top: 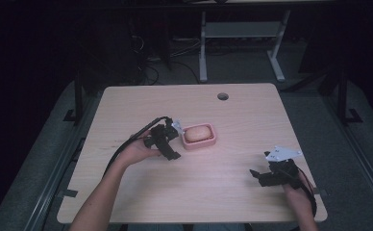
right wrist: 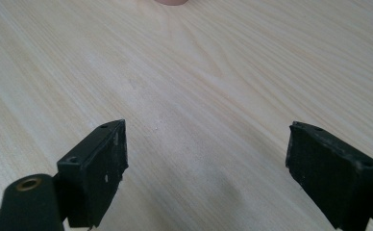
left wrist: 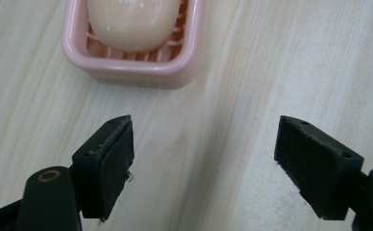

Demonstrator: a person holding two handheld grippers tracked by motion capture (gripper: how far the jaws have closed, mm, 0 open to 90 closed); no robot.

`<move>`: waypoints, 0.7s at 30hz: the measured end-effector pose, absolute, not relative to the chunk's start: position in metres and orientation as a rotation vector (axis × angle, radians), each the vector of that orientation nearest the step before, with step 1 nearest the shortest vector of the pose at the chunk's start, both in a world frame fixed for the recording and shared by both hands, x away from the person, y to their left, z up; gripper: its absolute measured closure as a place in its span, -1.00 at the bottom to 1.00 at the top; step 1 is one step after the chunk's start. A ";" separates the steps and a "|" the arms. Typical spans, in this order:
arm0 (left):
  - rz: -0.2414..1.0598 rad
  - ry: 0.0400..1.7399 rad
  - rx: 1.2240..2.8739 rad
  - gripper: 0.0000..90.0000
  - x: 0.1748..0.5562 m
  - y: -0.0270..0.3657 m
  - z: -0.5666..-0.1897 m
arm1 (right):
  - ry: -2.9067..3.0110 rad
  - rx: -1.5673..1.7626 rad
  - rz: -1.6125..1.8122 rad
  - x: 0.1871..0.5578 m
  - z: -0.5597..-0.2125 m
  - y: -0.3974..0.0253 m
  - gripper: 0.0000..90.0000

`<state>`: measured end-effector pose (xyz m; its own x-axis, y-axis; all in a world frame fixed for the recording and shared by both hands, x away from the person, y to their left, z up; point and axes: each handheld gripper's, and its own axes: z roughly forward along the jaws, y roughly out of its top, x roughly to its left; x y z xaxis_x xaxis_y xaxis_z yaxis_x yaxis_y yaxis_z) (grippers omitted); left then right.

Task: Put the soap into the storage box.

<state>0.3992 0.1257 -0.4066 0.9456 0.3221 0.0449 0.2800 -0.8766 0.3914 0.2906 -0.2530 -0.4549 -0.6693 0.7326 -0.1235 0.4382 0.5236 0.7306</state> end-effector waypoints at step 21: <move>0.156 0.474 2.665 -0.53 0.378 0.154 -0.411 | 2.348 0.974 0.947 0.290 -0.456 -0.251 -0.69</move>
<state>0.3778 0.1542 -0.4112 0.9353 0.3522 0.0347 0.3044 -0.8505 0.4290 0.2904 -0.2514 -0.4556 -0.6633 0.7385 -0.1208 0.4481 0.5212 0.7263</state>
